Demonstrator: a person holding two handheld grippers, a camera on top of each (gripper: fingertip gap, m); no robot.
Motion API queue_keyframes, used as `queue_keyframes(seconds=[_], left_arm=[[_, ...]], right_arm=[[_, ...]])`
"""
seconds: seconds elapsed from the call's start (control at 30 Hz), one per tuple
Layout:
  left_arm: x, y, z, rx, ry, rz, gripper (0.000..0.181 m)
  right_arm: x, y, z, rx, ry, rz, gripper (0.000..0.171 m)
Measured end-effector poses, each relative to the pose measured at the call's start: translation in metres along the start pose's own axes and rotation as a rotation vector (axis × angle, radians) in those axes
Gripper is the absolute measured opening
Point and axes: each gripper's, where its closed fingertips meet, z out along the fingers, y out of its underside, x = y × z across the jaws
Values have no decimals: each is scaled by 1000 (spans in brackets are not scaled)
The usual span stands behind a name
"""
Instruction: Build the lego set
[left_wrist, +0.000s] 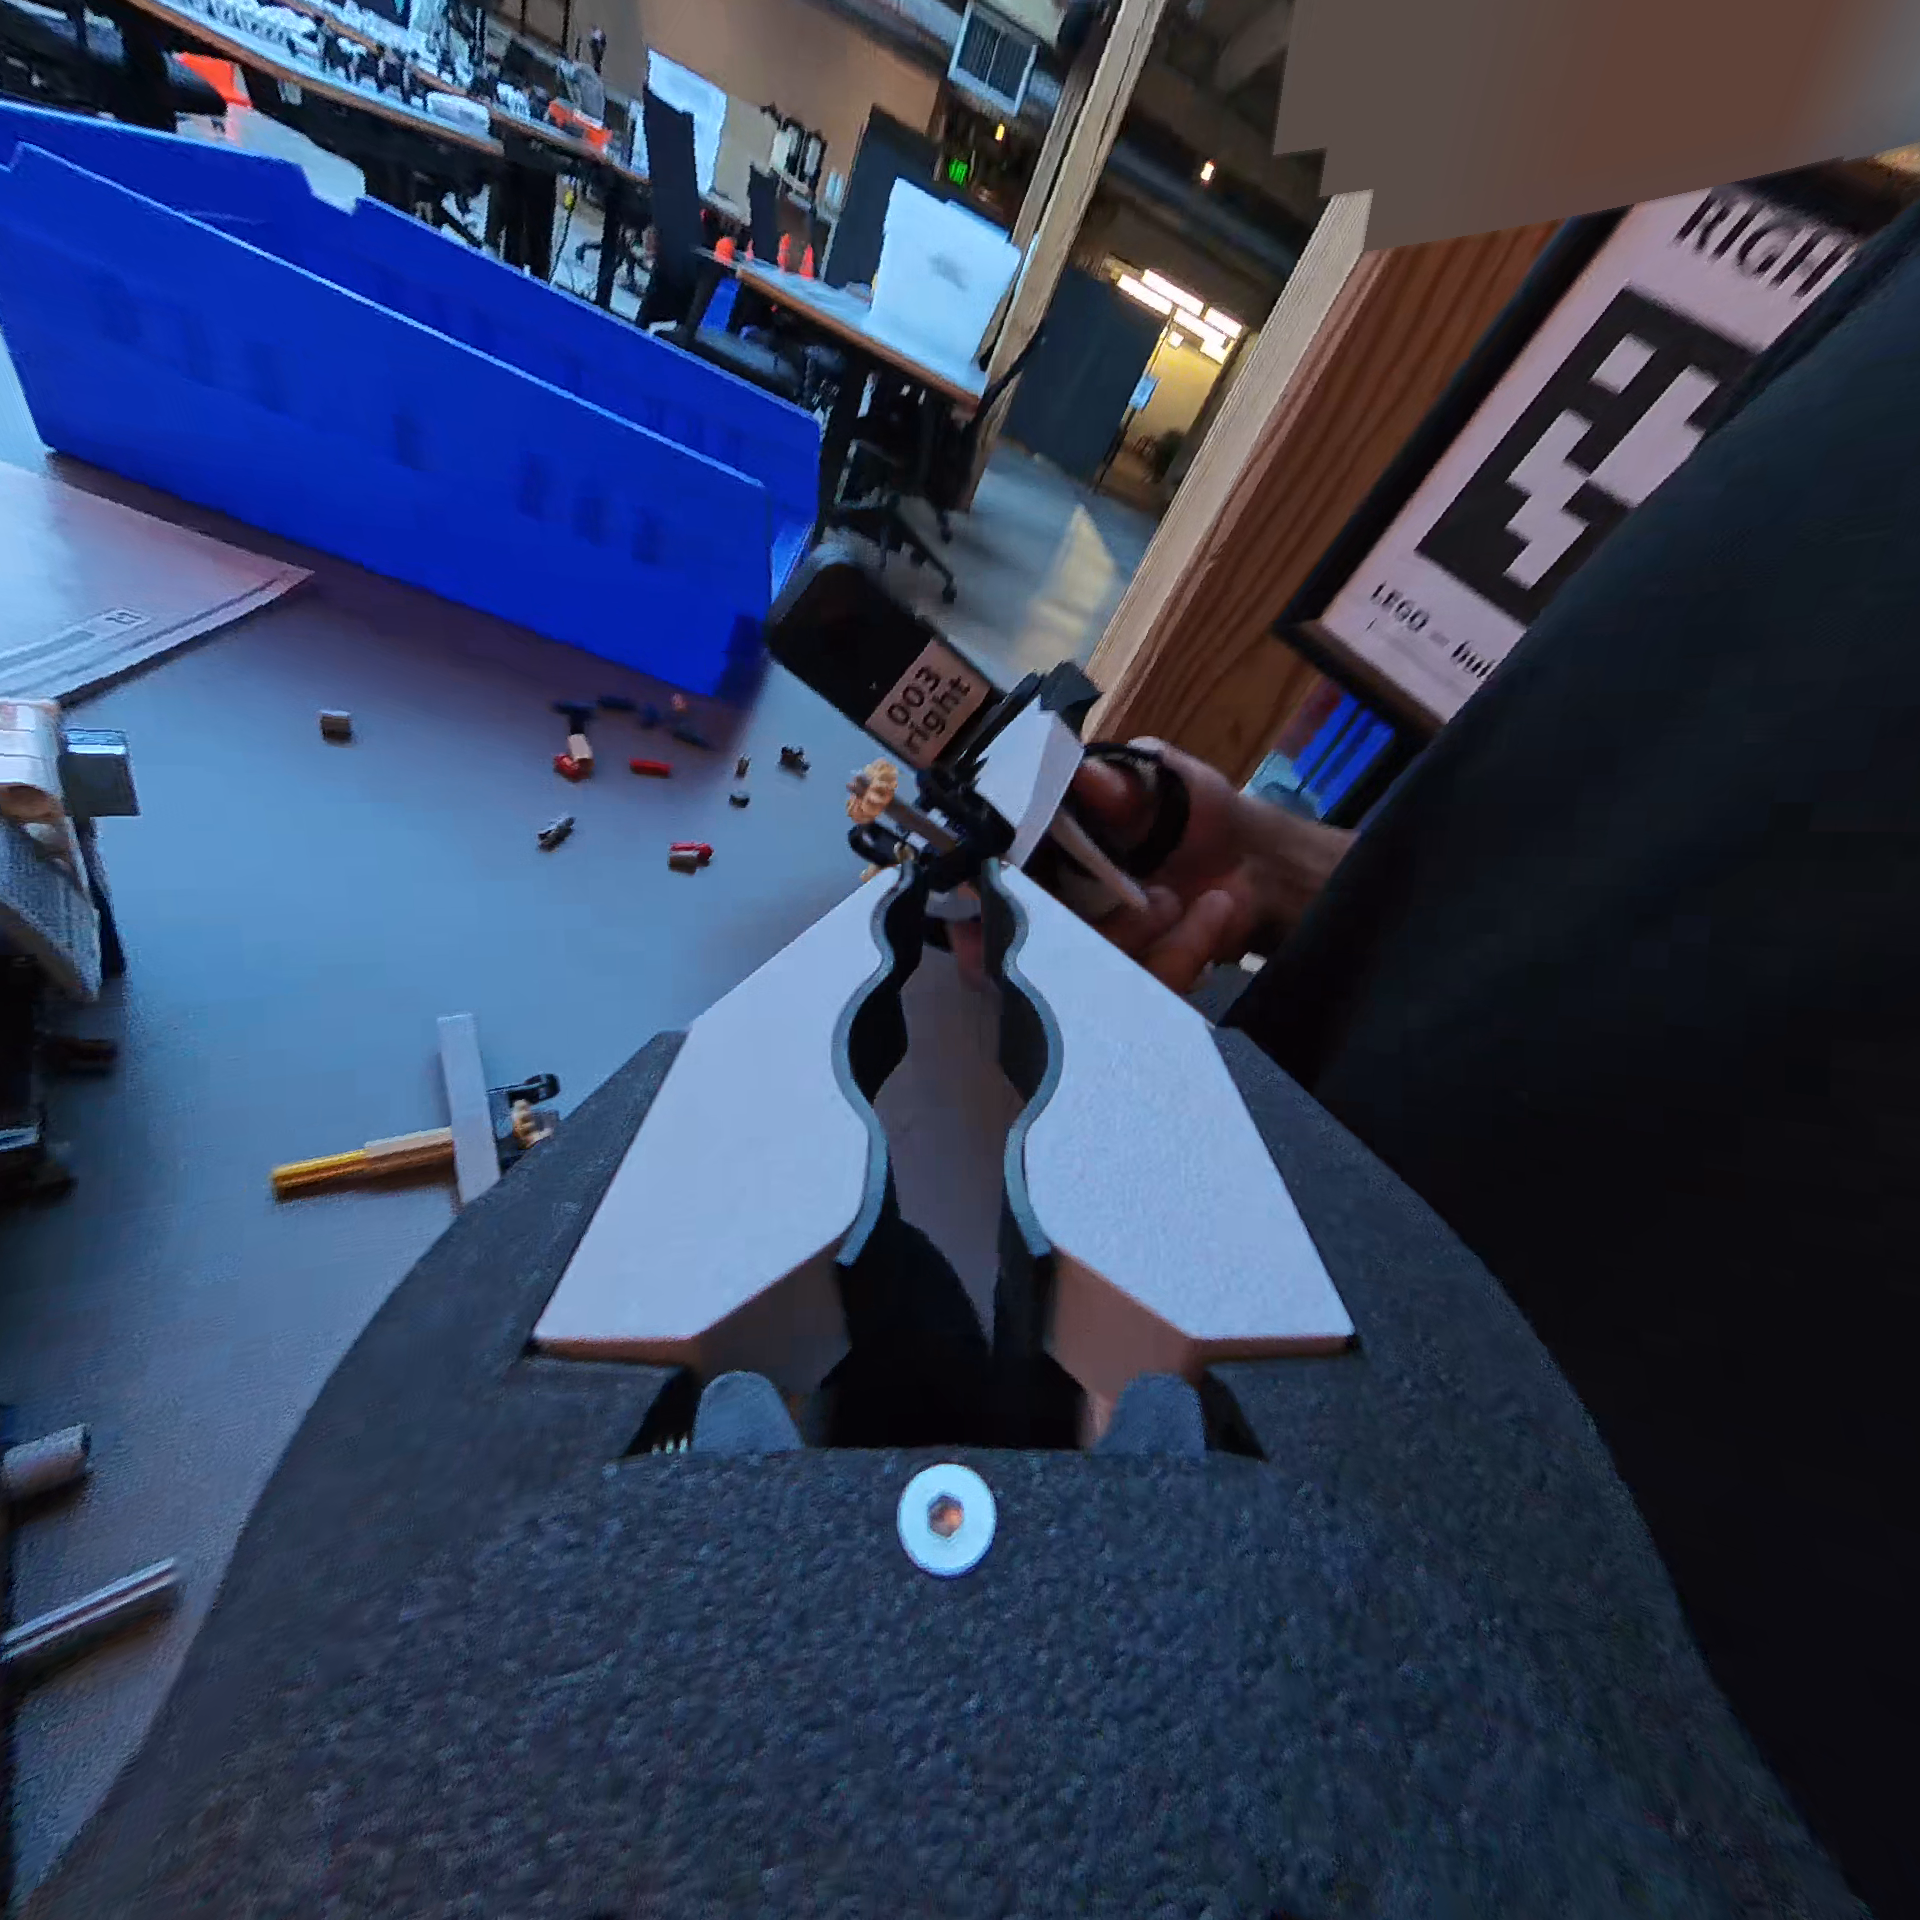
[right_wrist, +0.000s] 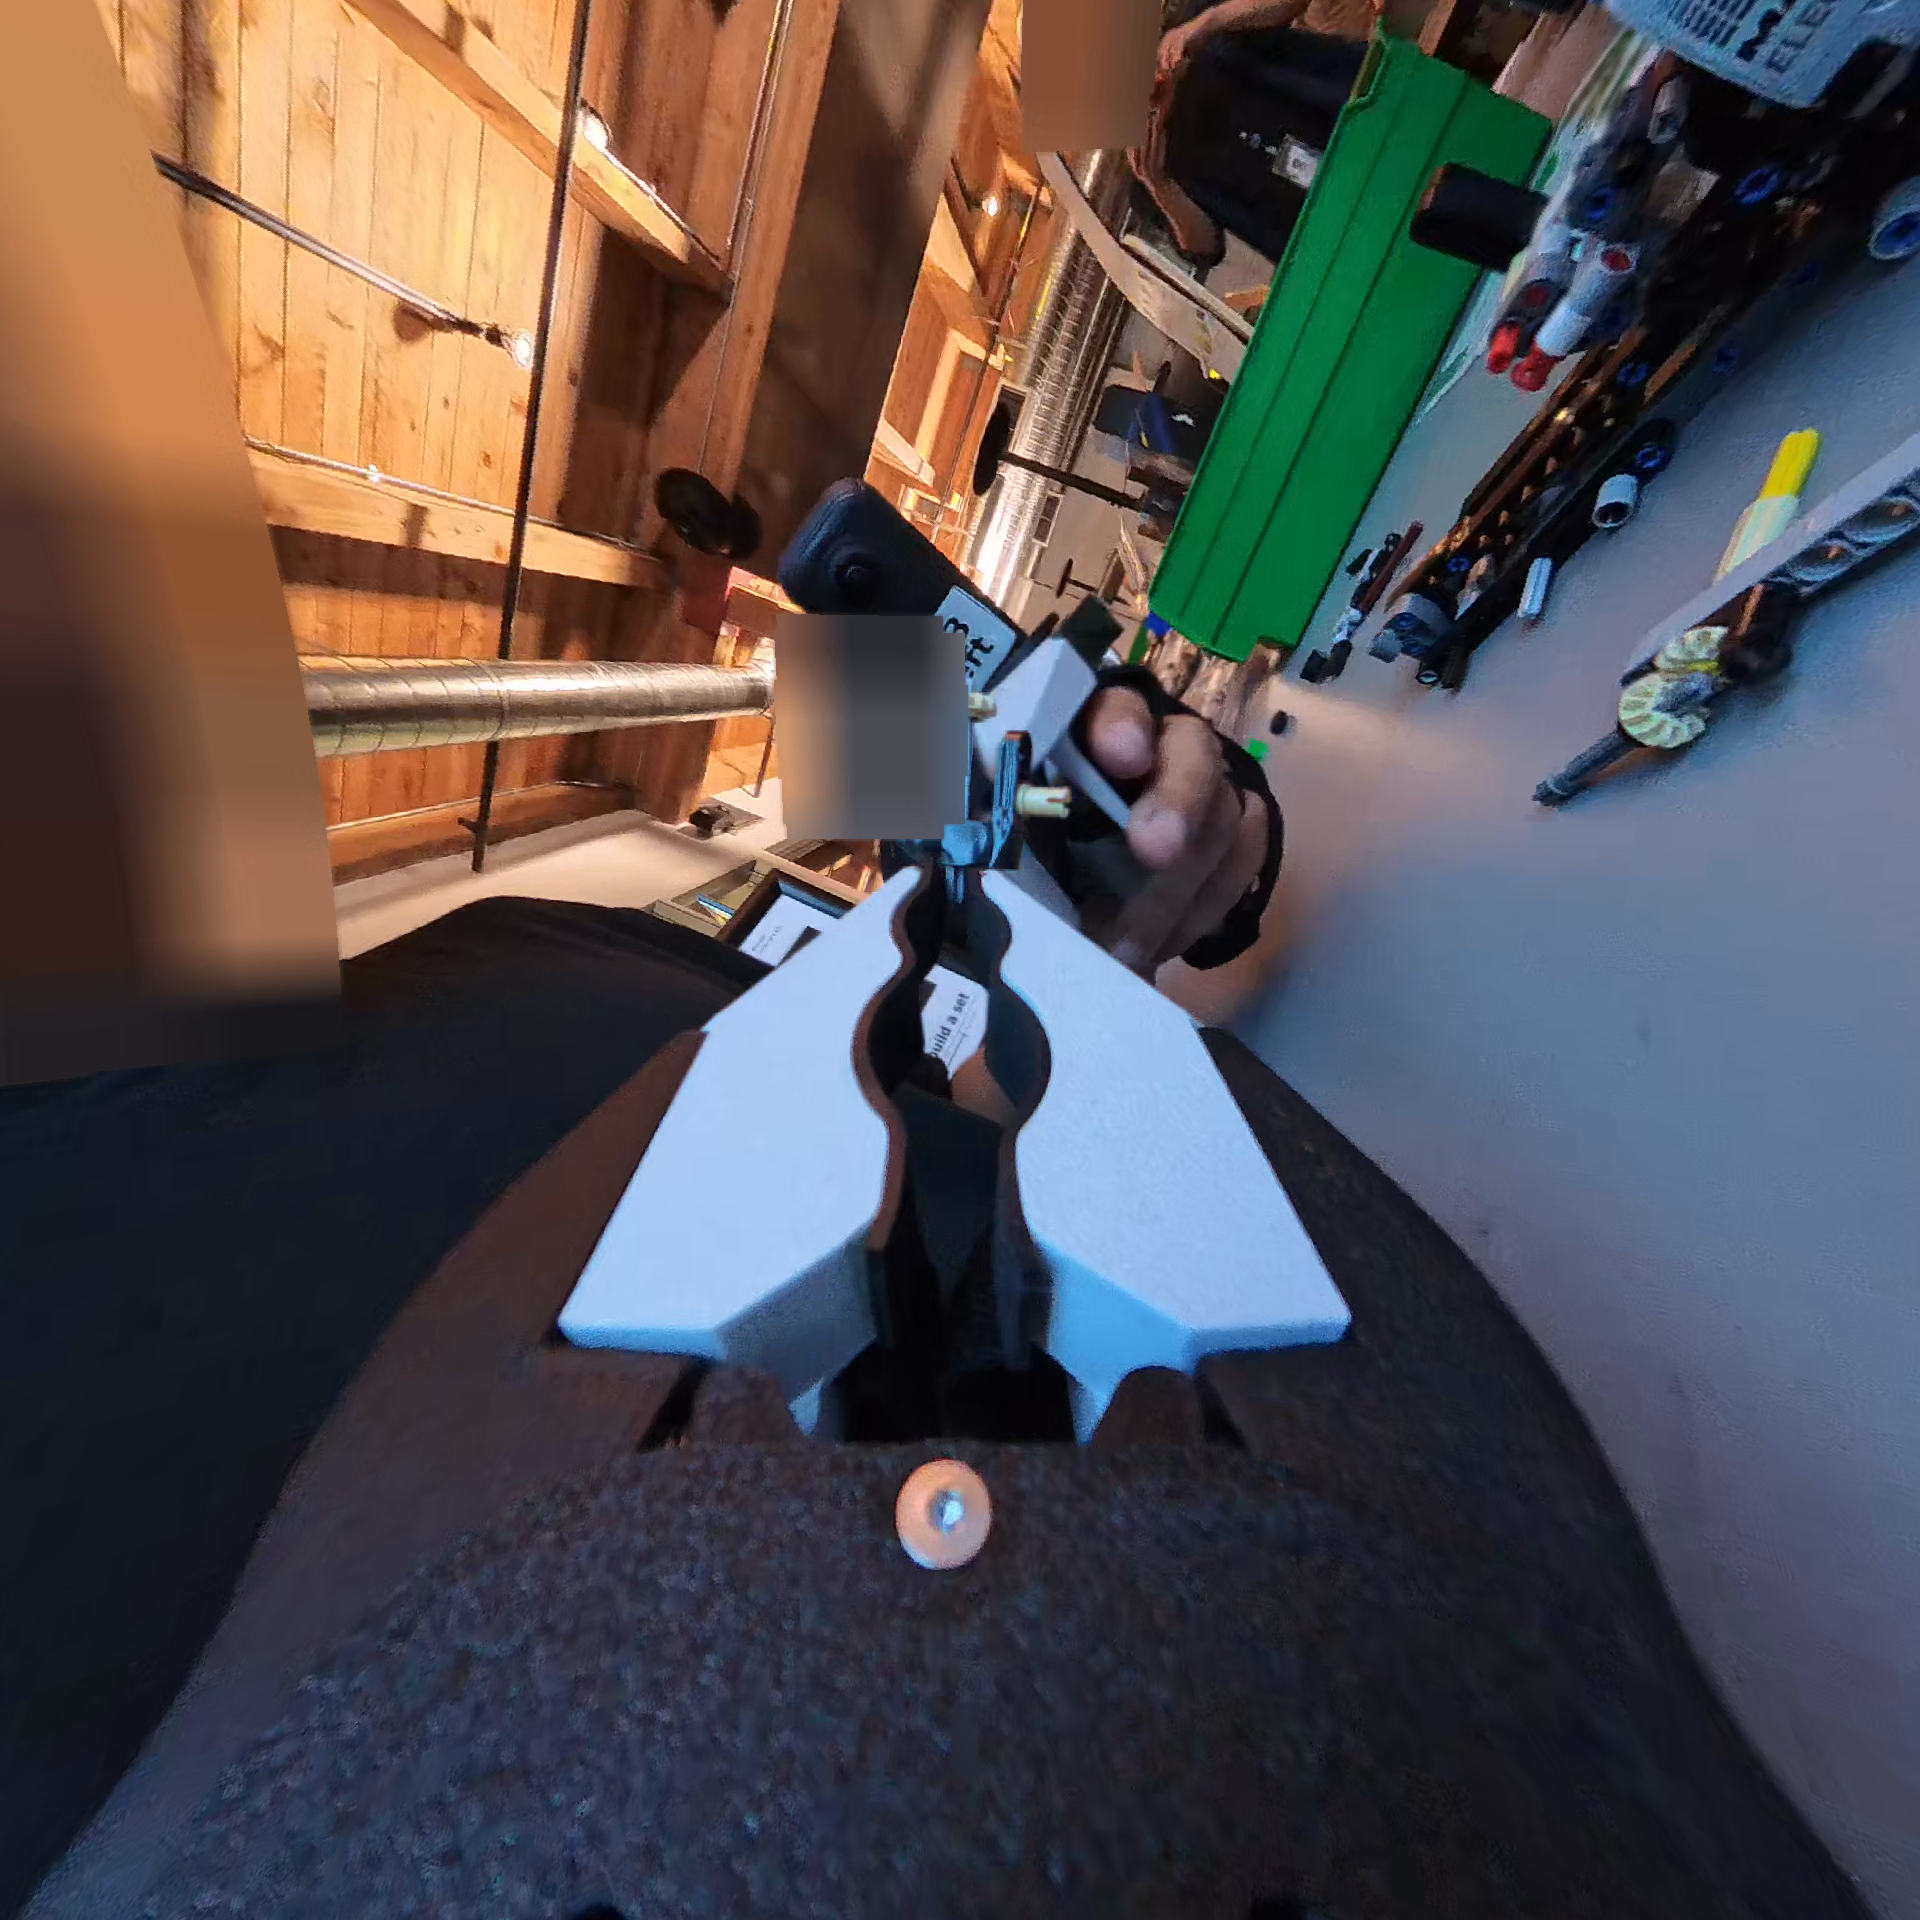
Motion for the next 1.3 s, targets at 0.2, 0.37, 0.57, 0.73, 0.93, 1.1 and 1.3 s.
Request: queue_keyframes(seconds=[0.2, 0.37, 0.57, 0.73, 0.93, 1.1, 1.3], left_arm=[[-7, -4, -6, 34, -53, -86, 24], [-22, 23, 4, -99, -170, -182, 34], [-34, 31, 7, -57, -207, -337, 7], [-38, 31, 4, -15, -196, -434, 6], [-42, 34, 8, 20, -183, -495, 5], [-38, 31, 9, 29, -152, -493, 5], [-39, 27, 7, 47, -150, -486, 5]], right_arm=[[31, 4, -5, -57, 286, -191, 3], [45, -4, -9, -96, 532, -419, 3], [59, 0, -13, -161, 664, -527, 3], [61, 2, -16, -171, 707, -580, 3], [65, 0, -21, -181, 752, -604, 3], [62, 1, -22, -192, 731, -608, 4], [59, -4, -19, -184, 709, -592, 3]])
